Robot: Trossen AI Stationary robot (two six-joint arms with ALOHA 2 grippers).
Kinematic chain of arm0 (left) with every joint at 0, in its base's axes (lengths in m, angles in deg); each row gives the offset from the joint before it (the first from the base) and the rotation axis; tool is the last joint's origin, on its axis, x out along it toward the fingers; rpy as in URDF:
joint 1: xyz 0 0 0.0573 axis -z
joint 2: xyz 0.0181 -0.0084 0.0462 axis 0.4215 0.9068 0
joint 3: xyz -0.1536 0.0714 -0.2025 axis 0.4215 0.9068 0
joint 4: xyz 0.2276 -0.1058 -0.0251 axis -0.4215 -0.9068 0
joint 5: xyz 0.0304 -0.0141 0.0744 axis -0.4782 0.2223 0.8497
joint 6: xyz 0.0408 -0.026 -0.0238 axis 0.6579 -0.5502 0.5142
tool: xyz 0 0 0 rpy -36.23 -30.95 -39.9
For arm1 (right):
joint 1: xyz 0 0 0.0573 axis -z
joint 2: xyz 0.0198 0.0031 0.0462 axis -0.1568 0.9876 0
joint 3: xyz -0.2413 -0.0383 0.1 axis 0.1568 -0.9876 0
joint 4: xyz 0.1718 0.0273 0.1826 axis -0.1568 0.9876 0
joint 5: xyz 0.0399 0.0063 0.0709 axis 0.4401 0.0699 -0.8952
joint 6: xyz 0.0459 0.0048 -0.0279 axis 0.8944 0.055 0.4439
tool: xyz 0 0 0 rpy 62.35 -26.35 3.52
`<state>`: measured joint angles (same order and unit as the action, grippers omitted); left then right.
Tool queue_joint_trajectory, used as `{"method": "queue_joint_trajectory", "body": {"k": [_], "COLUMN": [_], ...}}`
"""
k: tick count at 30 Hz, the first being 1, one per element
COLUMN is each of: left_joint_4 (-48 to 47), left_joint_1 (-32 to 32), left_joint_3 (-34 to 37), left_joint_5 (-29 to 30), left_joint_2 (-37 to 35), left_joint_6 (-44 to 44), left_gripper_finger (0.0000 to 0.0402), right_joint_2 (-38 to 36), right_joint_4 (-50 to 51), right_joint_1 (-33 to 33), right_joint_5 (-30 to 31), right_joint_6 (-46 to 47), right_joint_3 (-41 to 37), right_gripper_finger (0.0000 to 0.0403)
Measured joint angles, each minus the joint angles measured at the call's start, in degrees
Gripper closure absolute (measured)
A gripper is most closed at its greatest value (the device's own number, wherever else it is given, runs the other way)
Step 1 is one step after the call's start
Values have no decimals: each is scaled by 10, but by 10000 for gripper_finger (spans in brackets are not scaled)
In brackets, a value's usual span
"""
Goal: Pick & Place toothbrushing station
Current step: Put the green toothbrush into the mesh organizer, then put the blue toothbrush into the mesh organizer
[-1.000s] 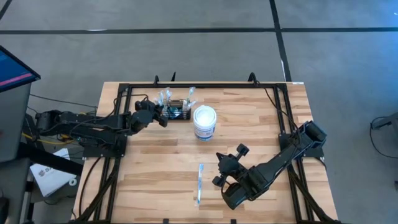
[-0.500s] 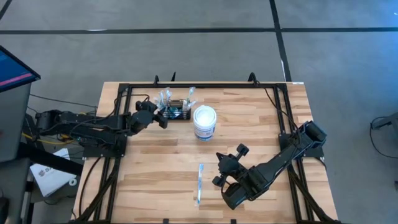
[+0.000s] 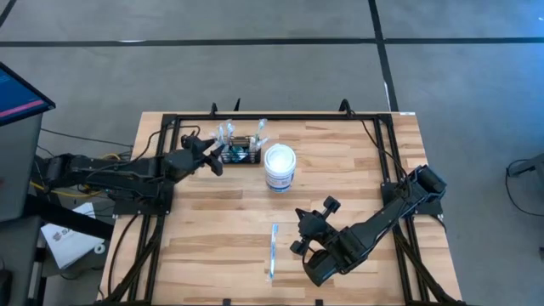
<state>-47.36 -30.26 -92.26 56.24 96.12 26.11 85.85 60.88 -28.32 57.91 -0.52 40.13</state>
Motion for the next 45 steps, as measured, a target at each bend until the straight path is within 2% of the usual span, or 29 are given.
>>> {"method": "queue_joint_trajectory", "body": {"k": [11, 20, 23, 27, 33, 38, 42, 45], "left_joint_4": [0, 5, 10, 24, 46, 86, 100, 113], "left_joint_1": [39, 143, 188, 243, 303, 318, 318, 319], "left_joint_3": [0, 0, 0, 0, 0, 0, 0, 0], "left_joint_5": [-3, -8, -8, -8, -8, -8, -6, -6], "left_joint_2": [-54, -77, -76, -76, -63, -27, -1, 16], "left_joint_6": [30, 24, 10, -4, -19, -19, -20, -32], "left_gripper_finger": [235, 235, 236, 238, 239, 239, 239, 239], "right_joint_2": [0, 0, -2, 0, 0, 0, 0, 0], "right_joint_4": [0, -27, -122, -272, -424, -551, -584, -633], "right_joint_1": [0, -1, -1, 8, 35, 69, 90, 101], "right_joint_5": [-18, -83, -112, -203, -274, -394, -419, -438], "right_joint_6": [0, -27, -93, -188, -184, -188, -180, -165], "right_joint_3": [0, 0, -20, -84, -171, -236, -275, -306], "right_gripper_finger": [403, 403, 403, 403, 403, 403, 400, 380]}}
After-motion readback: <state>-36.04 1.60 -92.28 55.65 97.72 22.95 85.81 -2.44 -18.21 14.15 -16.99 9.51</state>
